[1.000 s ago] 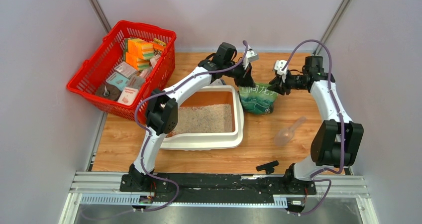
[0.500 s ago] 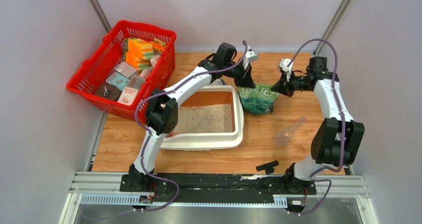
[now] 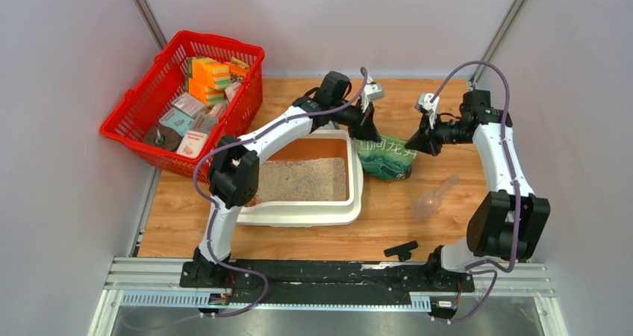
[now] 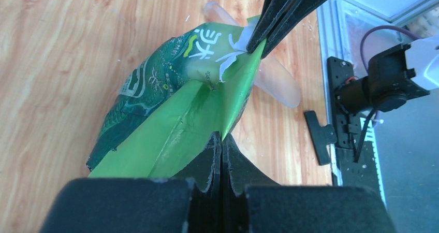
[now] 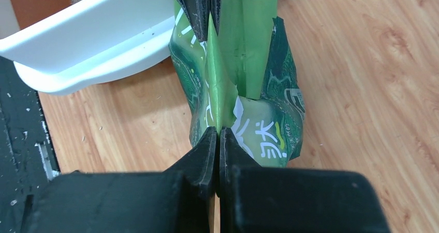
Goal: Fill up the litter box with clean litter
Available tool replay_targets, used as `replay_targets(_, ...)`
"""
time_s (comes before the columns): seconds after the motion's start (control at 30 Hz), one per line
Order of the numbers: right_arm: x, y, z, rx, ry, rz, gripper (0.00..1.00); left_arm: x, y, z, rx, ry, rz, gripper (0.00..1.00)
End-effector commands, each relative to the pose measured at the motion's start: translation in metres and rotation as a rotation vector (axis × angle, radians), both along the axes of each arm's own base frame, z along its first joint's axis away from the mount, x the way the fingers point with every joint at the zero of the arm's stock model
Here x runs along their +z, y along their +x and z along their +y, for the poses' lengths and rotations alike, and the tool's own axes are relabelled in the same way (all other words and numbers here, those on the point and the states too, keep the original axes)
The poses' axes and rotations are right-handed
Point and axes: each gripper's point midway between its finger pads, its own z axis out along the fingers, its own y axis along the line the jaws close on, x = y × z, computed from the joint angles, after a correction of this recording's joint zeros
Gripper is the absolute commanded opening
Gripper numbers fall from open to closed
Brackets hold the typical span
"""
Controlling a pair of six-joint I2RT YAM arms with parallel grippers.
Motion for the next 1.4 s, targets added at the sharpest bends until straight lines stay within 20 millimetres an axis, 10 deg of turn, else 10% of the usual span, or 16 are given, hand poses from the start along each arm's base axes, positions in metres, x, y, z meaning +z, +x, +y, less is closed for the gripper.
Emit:
replay_targets(0.0, 0.012, -0.027, -0.001, 0.002, -0.010, 0.020, 0.00, 0.063, -0.009, 0.012, 0.018, -0.109, -0.010, 0.00)
replay_targets(0.1, -0.002, -0.030, -0.001, -0.010, -0.004, 0.048, 0.00, 0.063, -0.011, 0.009, 0.014, -0.135, -0.013, 0.04)
replay_targets(0.23, -0.007, -0.023, -0.002, -0.033, 0.002, 0.053, 0.00, 0.058, -0.010, -0.003, -0.019, -0.170, -0.171, 0.37)
replay_targets(0.53, 0.001, -0.012, -0.003, -0.049, 0.018, 0.050, 0.00, 0.054, -0.021, -0.043, -0.159, -0.215, -0.618, 0.55)
replay_targets(0.9, 0.002, -0.010, 0.004, -0.028, 0.054, 0.062, 0.00, 0.039, -0.017, -0.063, -0.174, -0.182, -0.556, 0.36)
replay_targets(1.37, 0.005, -0.013, 0.006, -0.020, 0.062, 0.057, 0.00, 0.002, -0.020, -0.057, -0.194, -0.099, -0.493, 0.54)
